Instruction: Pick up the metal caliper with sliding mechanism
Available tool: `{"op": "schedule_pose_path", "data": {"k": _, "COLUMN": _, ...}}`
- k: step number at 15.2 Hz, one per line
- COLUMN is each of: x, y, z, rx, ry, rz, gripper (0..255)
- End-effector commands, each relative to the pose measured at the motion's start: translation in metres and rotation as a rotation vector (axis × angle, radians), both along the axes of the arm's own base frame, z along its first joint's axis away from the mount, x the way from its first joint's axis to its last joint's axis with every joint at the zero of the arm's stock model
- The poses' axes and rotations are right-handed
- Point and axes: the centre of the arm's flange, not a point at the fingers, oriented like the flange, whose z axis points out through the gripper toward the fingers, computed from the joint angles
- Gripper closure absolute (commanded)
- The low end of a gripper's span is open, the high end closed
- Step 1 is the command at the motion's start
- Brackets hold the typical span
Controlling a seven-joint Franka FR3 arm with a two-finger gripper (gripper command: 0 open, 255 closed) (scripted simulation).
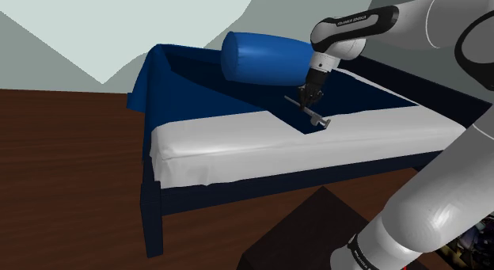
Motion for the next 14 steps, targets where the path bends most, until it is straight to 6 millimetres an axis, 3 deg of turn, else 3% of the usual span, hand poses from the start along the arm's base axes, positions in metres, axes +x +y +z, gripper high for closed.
{"op": "schedule_pose_path", "data": {"k": 1, "x": 0.000, "y": 0.000, "z": 0.008, "rx": 0.000, "ry": 0.000, "rz": 0.000, "gripper": 255}}
{"op": "schedule_pose_path", "data": {"k": 14, "x": 0.000, "y": 0.000, "z": 0.077, "rx": 0.000, "ry": 0.000, "rz": 0.000, "gripper": 255}}
